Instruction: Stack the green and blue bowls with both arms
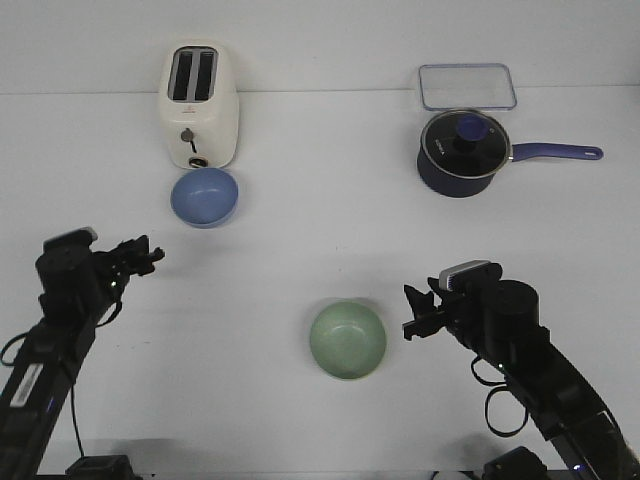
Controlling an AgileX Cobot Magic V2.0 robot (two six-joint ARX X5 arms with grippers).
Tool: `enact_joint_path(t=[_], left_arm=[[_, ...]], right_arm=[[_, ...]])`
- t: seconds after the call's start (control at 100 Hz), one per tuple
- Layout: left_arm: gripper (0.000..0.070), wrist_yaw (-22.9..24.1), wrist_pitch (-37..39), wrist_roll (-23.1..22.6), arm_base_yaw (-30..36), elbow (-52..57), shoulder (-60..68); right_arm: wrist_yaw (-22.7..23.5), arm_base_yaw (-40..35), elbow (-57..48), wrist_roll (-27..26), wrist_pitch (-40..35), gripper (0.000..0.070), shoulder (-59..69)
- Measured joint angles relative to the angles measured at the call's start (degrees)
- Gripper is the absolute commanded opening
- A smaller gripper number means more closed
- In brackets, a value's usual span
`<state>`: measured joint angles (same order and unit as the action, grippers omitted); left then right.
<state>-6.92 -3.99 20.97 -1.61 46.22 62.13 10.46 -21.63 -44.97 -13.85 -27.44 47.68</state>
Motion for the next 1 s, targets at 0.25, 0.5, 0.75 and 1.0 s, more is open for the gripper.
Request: enact_joint_path(t=[0.25,0.5,0.75,1.0], left_arm=[[0.052,-0.79,0.66,-0.92,0.09,12.74,22.25],[0.0499,-2.54,-0.07,-0.96,0.15,24.24,38.58],[0.0049,-2.95,-1.68,-0.96,0.81,29.05,45.62],[0.0014,-5.57,-4.57,-0.98,0.98,29.16,44.98]], right_arm=[[0.0,0.0,0.0,0.26,-0.57,0.0308,0.0],[-0.24,0.0,0.0,0.57,-0.57,0.0308,0.0],[-1.99,0.31,0.0,0.68,-2.21,0.0308,0.0],[-10.27,2.56,0.24,1.44,-2.29,0.0307,0.0]])
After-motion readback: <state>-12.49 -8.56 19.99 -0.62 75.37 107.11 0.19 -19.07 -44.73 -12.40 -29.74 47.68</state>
